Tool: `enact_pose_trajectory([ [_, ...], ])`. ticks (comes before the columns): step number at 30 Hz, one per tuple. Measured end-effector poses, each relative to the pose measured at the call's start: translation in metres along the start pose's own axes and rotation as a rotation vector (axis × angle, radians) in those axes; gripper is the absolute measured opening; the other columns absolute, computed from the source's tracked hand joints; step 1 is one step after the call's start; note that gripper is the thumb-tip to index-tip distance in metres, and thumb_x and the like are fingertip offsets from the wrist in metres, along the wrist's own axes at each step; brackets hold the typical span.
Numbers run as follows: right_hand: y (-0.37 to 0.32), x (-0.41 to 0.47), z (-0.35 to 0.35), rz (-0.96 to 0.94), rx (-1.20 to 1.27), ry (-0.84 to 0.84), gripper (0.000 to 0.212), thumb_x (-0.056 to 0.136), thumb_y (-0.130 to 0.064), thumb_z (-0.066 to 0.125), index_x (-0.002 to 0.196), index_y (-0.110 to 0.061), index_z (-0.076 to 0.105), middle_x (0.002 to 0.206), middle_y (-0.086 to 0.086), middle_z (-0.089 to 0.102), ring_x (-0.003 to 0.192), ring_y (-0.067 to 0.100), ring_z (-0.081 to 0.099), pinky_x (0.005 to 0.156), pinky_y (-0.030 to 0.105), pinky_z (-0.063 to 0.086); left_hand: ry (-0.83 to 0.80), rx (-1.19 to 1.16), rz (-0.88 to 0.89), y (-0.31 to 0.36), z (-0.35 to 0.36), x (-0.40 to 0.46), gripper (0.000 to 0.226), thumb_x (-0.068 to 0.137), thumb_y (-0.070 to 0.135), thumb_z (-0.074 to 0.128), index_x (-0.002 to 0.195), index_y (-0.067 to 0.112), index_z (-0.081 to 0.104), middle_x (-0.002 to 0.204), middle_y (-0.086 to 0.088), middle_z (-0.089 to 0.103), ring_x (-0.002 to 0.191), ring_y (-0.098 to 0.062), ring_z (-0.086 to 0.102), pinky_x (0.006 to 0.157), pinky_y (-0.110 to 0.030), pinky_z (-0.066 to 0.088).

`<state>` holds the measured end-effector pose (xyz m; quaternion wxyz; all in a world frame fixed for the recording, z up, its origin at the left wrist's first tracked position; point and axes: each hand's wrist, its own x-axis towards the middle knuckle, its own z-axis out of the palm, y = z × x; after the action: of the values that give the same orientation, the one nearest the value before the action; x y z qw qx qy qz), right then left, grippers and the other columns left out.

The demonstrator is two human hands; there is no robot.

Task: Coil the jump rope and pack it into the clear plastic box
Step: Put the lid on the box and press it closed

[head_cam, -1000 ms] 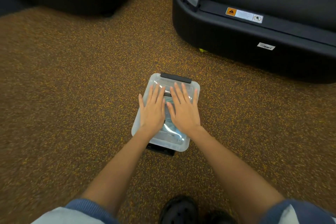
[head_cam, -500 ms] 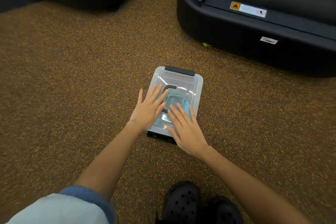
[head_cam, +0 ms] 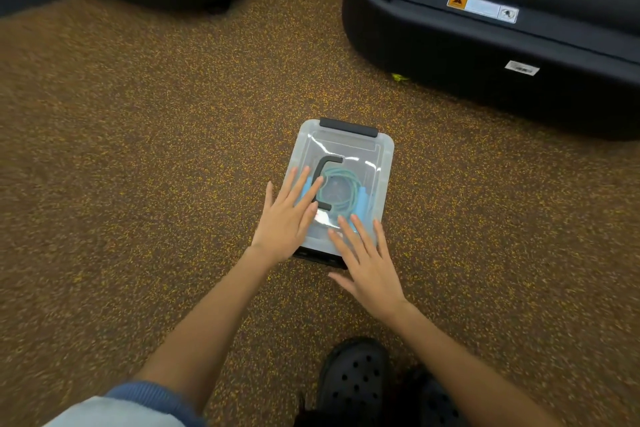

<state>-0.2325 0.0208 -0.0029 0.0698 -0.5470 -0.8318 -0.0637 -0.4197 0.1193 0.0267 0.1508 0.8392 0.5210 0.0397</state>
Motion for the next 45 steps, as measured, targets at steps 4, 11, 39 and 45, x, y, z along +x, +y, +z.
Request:
enact_pose_trajectory([
  [4,0.002,0.004,0.007,0.008,0.005,0.061,0.089,0.075,-0.048,0.075,0.146,-0.015,0.032,0.154,0.01,0.025,0.143,0.031,0.024,0.113,0.057,0.018,-0.035,-0.173,0.045,-0.007,-0.004,0.007,0.051,0.1,0.04,0.016,0.149,0.035,0.005,0.159,0.008,-0.006,0.144,-0.011,-0.018,0.118,-0.05,-0.005],
  [11,0.0,0.006,0.009,0.03,0.079,0.139,0.085,0.073,-0.039,0.079,0.142,-0.016,0.036,0.151,0.008,0.031,0.14,0.031,0.032,0.113,0.058,0.022,-0.041,-0.2,0.083,-0.012,-0.003,0.007,0.051,0.1,0.04,0.016,0.148,0.033,0.001,0.158,0.006,-0.009,0.143,-0.011,-0.022,0.116,-0.045,-0.01],
  [39,0.003,0.013,-0.015,0.203,0.497,0.074,0.054,0.085,-0.061,0.053,0.121,-0.023,0.065,0.142,-0.006,0.052,0.138,0.014,0.038,0.119,0.043,0.015,-0.053,-0.283,0.065,-0.014,-0.006,0.009,0.045,0.104,0.029,0.023,0.146,0.038,0.01,0.156,0.012,-0.005,0.143,-0.008,-0.019,0.117,-0.047,-0.01],
  [45,0.001,0.017,-0.015,0.219,0.453,0.143,0.037,0.082,-0.035,0.074,0.116,-0.021,0.067,0.135,-0.004,0.059,0.132,0.016,0.046,0.115,0.049,0.024,-0.055,-0.286,0.064,-0.014,-0.005,0.009,0.045,0.104,0.03,0.023,0.146,0.038,0.011,0.156,0.012,-0.004,0.143,-0.008,-0.018,0.116,-0.046,-0.01],
])
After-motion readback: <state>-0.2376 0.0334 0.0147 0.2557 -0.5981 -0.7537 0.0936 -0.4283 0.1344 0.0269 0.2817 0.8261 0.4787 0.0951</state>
